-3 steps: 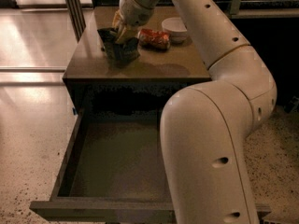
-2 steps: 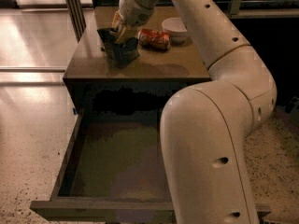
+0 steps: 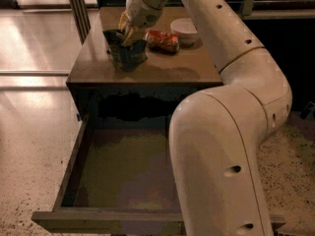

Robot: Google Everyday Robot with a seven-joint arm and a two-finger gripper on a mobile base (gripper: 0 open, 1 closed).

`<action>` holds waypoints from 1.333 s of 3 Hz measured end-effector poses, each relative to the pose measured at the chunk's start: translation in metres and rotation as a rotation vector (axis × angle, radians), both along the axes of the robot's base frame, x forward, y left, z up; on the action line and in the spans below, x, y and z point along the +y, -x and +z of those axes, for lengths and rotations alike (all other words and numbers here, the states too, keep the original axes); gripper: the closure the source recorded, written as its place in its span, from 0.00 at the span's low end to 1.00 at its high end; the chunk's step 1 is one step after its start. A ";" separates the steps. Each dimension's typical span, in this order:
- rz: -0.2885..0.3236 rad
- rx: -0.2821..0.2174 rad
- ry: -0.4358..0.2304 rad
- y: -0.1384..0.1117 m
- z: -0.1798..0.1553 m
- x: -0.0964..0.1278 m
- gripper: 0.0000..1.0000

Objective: Pick green jalapeno chip bag from top drawer and place on counter

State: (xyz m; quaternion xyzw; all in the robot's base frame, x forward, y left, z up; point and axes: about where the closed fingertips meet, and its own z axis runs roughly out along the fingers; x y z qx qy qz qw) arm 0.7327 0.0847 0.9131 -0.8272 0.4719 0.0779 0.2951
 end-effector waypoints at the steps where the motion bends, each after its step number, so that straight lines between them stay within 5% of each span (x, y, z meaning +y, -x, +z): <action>1: 0.000 0.000 0.000 0.000 0.000 0.000 0.34; 2: 0.000 0.000 0.000 0.000 0.000 0.000 0.03; 4: 0.000 0.000 0.000 0.000 0.000 0.000 0.00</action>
Offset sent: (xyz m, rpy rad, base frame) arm 0.0000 0.0000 0.0000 0.0000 0.0000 0.0000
